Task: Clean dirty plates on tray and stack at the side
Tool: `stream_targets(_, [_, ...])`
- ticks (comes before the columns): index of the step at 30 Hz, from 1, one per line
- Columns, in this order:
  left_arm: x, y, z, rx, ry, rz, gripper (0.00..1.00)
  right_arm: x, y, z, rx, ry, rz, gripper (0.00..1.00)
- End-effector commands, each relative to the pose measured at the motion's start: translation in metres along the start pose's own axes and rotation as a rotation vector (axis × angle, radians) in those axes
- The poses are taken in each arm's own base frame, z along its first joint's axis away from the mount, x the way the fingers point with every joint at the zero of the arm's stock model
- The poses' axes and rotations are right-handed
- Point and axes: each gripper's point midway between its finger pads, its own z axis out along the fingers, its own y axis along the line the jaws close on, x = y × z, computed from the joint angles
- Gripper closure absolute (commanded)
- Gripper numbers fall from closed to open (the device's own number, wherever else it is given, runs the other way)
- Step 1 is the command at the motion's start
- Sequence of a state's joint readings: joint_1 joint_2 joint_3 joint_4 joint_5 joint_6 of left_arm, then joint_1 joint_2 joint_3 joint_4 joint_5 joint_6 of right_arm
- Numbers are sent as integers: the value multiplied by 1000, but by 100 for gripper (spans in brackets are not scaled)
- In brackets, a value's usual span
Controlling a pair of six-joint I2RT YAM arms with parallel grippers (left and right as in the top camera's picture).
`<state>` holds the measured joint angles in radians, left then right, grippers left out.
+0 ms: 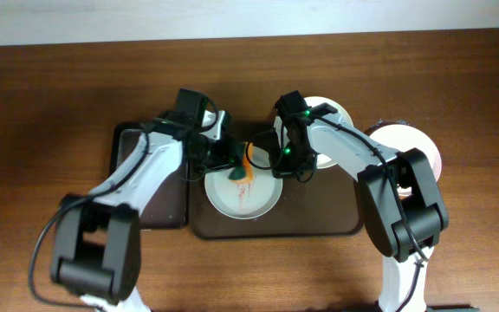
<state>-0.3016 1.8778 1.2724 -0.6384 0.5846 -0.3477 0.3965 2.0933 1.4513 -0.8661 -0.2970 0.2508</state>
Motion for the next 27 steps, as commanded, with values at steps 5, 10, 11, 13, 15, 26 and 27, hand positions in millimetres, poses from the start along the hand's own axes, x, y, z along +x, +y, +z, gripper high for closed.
stream_targets(5, [23, -23, 48, 316, 201, -34, 100, 6, -3, 3, 27, 10, -4, 96])
stream_targets(10, [35, 31, 58, 18, 217, -100, 100, 6, -3, 3, 27, 10, -4, 96])
stream_targets(11, [39, 48, 55, -78, 220, -116, 100, 6, -3, 3, 27, 11, -4, 96])
stream_targets(13, [36, 70, 44, -195, 196, -124, 100, 8, -3, 3, 29, 16, -2, 96])
stream_targets(15, [28, 80, 32, -261, 151, -117, 100, 8, -3, 3, 29, 17, -2, 96])
stream_targets(26, [49, 23, 31, -135, 219, 123, 100, 9, -3, 3, 31, 23, -1, 96])
stream_targets(27, [60, 21, 32, -143, 259, 117, 100, 9, -3, 3, 31, 23, 0, 96])
